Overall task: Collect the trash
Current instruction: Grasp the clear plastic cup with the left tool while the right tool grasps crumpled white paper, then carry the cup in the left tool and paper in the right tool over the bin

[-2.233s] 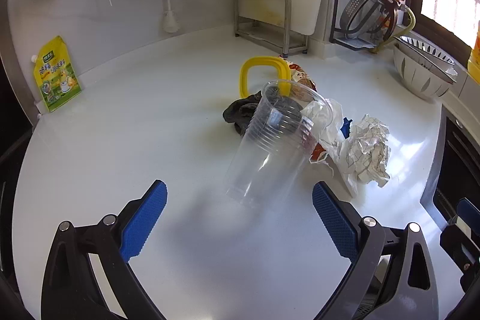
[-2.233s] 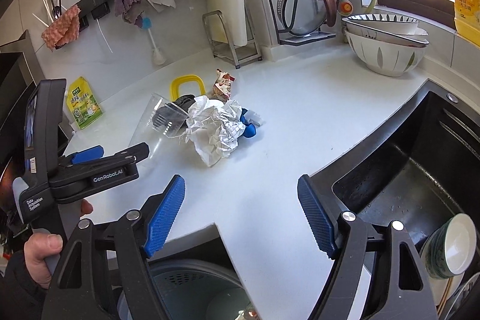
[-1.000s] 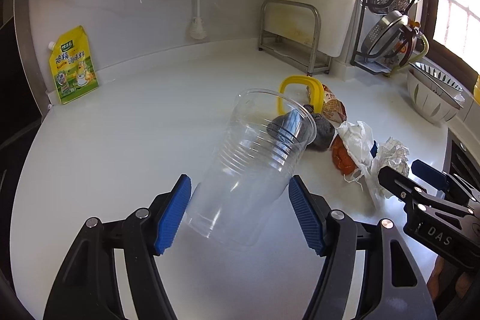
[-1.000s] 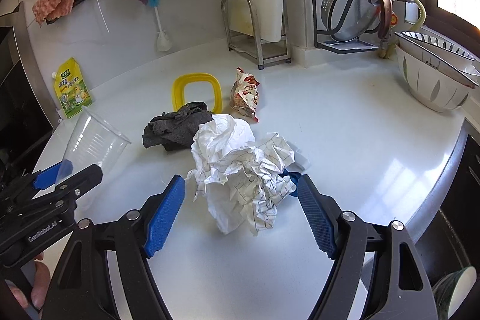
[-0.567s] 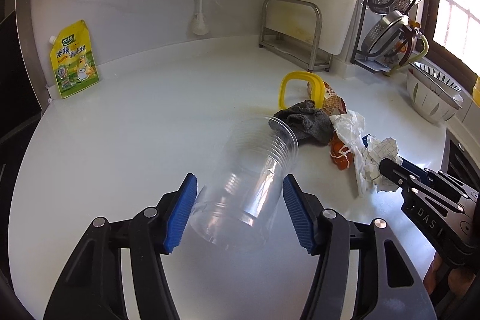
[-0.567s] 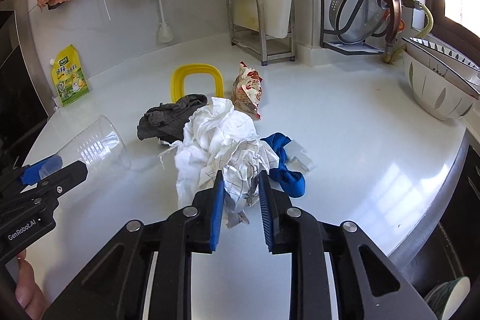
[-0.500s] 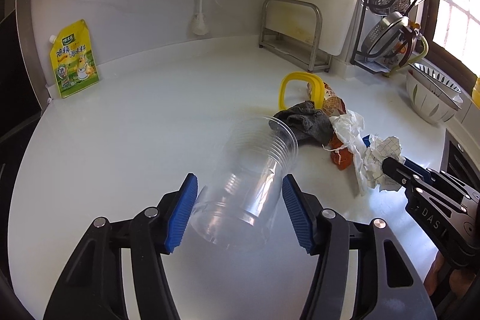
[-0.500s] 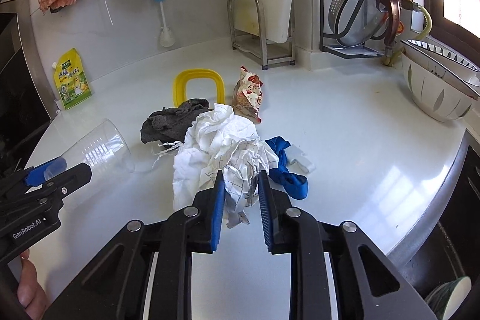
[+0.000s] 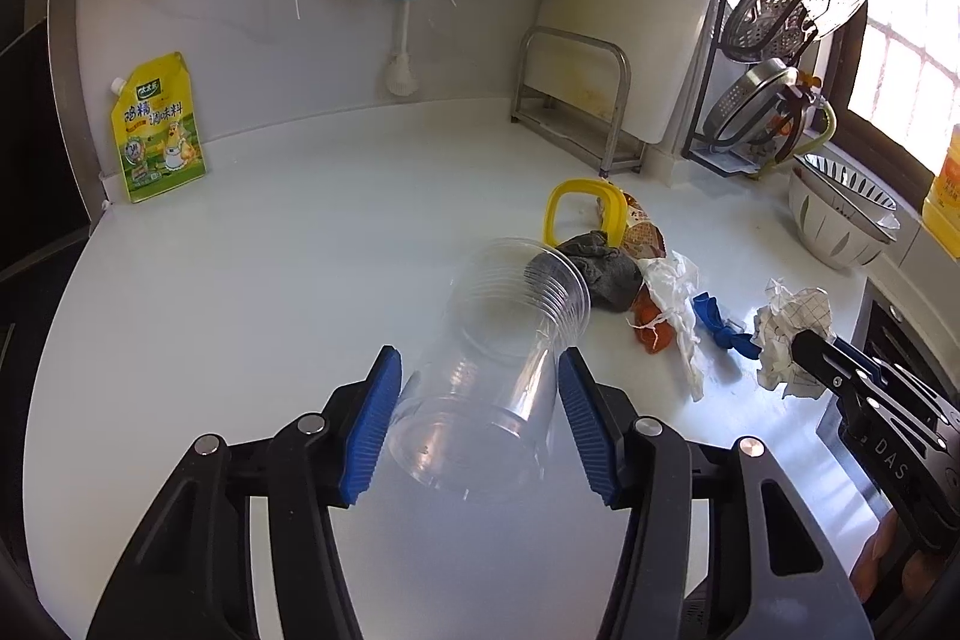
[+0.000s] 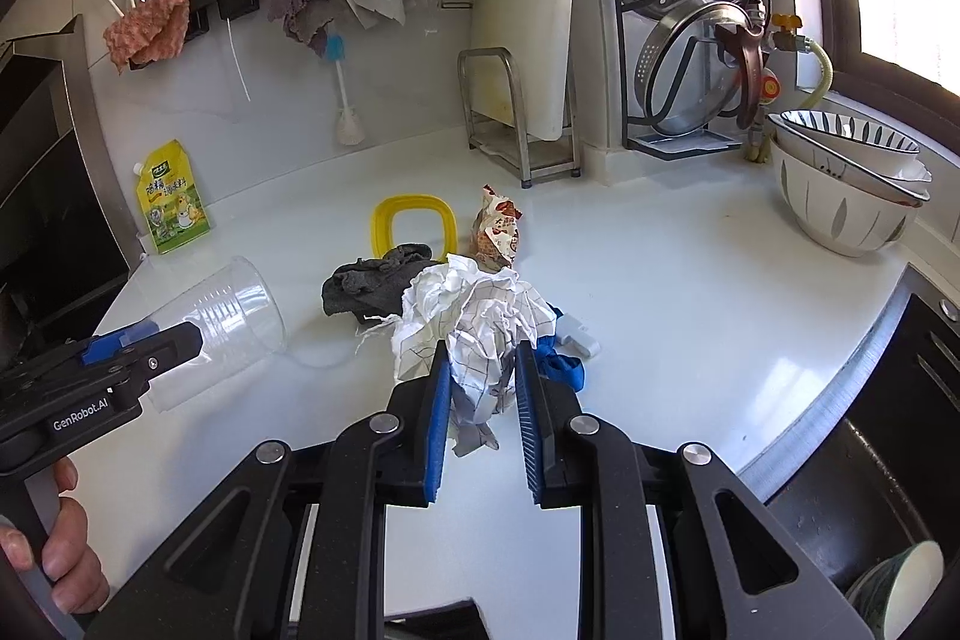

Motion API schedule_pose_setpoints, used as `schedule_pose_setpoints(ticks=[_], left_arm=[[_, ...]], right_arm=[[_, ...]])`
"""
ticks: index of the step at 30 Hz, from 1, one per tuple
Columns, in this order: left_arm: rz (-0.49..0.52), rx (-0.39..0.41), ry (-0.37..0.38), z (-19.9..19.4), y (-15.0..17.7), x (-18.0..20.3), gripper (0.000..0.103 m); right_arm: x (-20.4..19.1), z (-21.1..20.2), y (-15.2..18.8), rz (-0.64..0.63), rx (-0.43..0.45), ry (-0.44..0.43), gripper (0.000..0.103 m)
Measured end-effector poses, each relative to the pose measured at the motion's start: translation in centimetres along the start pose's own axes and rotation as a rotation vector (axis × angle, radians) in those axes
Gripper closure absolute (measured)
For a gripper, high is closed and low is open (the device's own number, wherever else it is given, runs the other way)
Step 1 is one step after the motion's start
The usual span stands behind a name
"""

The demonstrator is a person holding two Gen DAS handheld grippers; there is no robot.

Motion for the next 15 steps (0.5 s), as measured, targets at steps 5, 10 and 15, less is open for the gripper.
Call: schedule_pose_setpoints(ticks=[5, 10, 15], left_arm=[[0.013, -0.017, -0.003, -1.7, 1.3, 0.3, 0.05], [0.033, -0.028, 0.003, -4.2, 3.1, 0.6, 0.05], [0.047, -0.022, 0.022, -7.3, 5.0, 1.1, 0.05]], right_arm=[[0.0, -2.2, 1.5, 0.027, -0.019, 0.01, 0.083], [-0.4, -5.1, 3.8, 0.07, -0.034, 0.013, 0.083], [-1.2, -8.3, 6.3, 0.083, -0.041, 0.021, 0.083]])
Point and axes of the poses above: each gripper's, at about its wrist camera, not at the fingertips, and z roughly the way its jaws point, x to its right, y to its underside, the point moved 3 cm from there along z, roughly the way its jaws point, and after that the axes turned 4 degrees about x, right-handed, at the moved point
